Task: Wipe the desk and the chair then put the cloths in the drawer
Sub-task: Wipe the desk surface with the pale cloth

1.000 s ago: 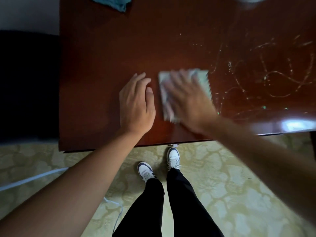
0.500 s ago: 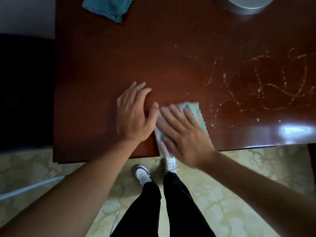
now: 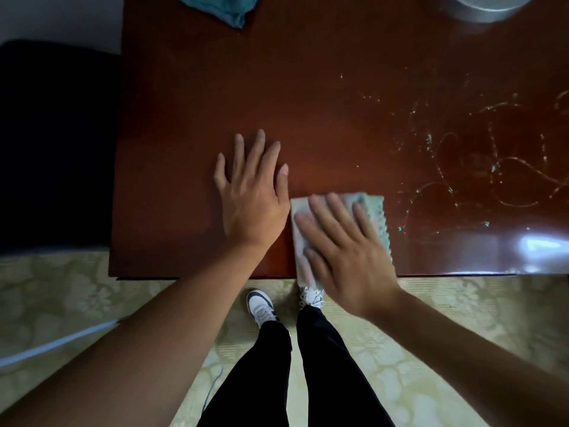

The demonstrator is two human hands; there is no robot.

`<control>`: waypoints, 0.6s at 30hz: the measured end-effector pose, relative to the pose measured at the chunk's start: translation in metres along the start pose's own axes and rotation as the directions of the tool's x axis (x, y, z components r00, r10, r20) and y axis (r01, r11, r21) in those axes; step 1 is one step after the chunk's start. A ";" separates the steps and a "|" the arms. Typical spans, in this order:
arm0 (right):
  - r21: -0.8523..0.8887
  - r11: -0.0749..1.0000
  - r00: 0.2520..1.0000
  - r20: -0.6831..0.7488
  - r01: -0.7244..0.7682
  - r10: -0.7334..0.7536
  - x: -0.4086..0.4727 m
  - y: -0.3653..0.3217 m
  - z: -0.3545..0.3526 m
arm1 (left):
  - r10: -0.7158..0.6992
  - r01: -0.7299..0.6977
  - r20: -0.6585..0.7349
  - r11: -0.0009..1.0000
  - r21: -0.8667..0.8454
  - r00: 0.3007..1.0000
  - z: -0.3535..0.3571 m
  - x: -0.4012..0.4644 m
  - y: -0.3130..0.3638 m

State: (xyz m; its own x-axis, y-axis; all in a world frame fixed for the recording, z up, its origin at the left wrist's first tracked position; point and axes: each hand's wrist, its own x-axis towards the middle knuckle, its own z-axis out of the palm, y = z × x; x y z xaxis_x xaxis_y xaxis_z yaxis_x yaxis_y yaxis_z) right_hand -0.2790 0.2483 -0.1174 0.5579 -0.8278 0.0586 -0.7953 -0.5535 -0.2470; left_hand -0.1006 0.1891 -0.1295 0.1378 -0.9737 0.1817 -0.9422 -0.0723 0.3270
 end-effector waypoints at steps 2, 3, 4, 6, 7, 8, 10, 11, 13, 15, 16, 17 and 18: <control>-0.005 0.997 0.996 0.047 0.078 -0.077 0.004 0.014 -0.005 | -0.001 0.001 -0.005 1.000 -0.010 1.000 0.000 0.000 0.000; -0.034 0.996 0.996 0.043 0.086 -0.084 0.018 0.030 -0.008 | -0.002 0.001 -0.010 1.000 -0.014 1.000 0.000 0.000 0.001; -0.059 0.997 0.999 0.018 0.042 -0.041 0.036 0.050 -0.010 | -0.001 0.001 -0.015 1.000 -0.019 1.000 0.000 0.001 0.001; -0.076 0.988 0.990 -0.045 -0.136 0.133 0.077 0.088 -0.017 | 0.000 -0.001 -0.023 1.000 -0.024 1.000 0.000 0.001 0.000; -0.070 0.972 0.974 -0.057 -0.222 0.219 0.089 0.097 -0.019 | 0.001 -0.002 -0.024 1.000 -0.026 1.000 0.001 0.001 0.000; -0.058 0.961 0.962 -0.067 -0.269 0.265 0.092 0.095 -0.018 | -0.001 0.001 -0.022 0.999 -0.033 1.000 0.001 0.000 0.000; -0.057 0.974 0.973 -0.086 -0.218 0.213 0.074 0.068 -0.009 | -0.012 0.012 -0.014 0.999 -0.043 1.000 0.002 -0.001 -0.001; -0.059 0.986 0.986 -0.073 -0.155 0.151 0.055 0.049 -0.005 | -0.016 0.015 -0.018 0.999 -0.042 1.000 0.001 -0.001 -0.001; -0.024 0.999 0.999 -0.019 -0.029 0.029 0.017 0.022 -0.003 | -0.011 0.010 -0.028 0.999 -0.040 1.000 0.001 0.000 0.000; -0.012 0.999 0.998 0.019 0.053 -0.053 0.007 0.029 -0.007 | -0.004 0.002 -0.038 0.999 -0.043 0.999 0.001 0.000 0.000; -0.023 0.998 0.998 0.027 0.052 -0.052 0.014 0.044 -0.010 | -0.003 0.001 -0.045 0.999 -0.046 0.999 0.001 0.000 -0.001; -0.049 0.999 1.000 0.014 0.008 -0.008 0.026 0.061 -0.012 | -0.004 0.001 -0.049 0.999 -0.049 0.999 0.002 0.000 -0.001; -0.075 0.994 0.997 -0.030 -0.073 0.071 0.041 0.081 -0.015 | -0.003 0.001 -0.048 0.999 -0.051 0.999 0.002 0.000 -0.001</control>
State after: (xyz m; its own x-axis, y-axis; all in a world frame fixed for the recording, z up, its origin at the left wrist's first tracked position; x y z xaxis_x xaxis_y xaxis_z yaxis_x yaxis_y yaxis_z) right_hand -0.3238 0.1682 -0.1206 0.4926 -0.8675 0.0694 -0.8496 -0.4966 -0.1776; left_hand -0.1002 0.1890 -0.1319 0.1553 -0.9619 0.2248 -0.9253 -0.0619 0.3743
